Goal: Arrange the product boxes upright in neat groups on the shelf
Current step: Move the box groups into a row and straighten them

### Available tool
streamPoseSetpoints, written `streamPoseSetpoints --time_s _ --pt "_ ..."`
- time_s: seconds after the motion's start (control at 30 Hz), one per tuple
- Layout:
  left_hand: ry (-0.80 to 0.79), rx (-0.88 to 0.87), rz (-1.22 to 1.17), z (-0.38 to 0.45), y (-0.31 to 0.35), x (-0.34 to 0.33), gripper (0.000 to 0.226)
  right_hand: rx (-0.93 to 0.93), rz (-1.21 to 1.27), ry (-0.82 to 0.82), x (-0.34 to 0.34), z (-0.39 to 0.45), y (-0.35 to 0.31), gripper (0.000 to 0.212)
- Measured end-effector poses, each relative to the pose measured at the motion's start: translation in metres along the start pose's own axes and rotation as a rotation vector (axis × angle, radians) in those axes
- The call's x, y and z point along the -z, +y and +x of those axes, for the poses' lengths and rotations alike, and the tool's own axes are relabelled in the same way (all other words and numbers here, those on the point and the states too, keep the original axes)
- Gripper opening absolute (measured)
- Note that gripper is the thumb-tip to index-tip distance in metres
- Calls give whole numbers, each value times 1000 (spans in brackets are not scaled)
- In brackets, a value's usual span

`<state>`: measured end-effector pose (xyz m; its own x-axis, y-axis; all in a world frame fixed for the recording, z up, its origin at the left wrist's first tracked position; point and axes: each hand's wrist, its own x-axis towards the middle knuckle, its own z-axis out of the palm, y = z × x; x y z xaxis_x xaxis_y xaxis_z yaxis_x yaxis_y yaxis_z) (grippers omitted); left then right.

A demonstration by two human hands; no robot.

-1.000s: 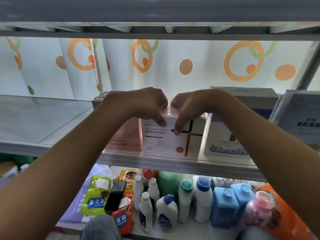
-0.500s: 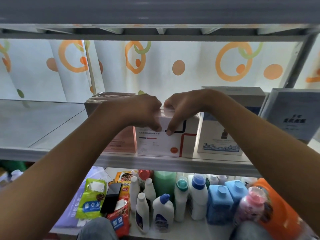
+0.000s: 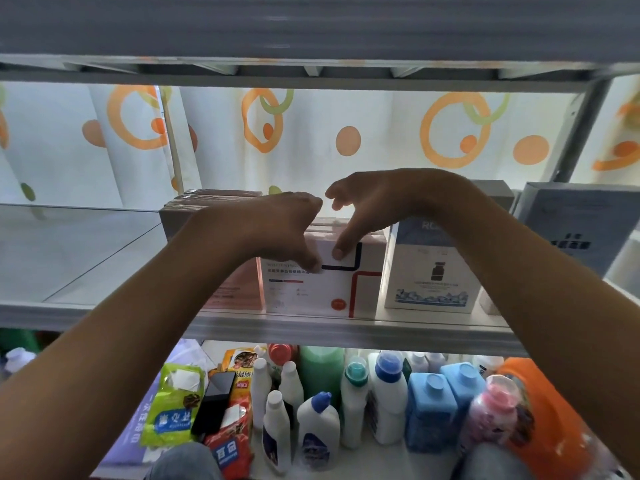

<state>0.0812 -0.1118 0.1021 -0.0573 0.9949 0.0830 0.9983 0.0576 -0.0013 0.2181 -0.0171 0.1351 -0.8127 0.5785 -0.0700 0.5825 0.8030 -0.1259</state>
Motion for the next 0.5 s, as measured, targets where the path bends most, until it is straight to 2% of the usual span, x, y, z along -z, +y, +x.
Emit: streamPoseSetpoints --time_s 0.2,0.37,0.5 --pt "-11 -64 -56 8 11 -2 94 26 63 130 11 -25 -1 90" --pt "-16 -82 -154 14 22 -11 92 25 86 215 17 -40 0 86" --pt "22 -121 -53 14 33 -10 117 -31 57 361 18 -63 13 89"
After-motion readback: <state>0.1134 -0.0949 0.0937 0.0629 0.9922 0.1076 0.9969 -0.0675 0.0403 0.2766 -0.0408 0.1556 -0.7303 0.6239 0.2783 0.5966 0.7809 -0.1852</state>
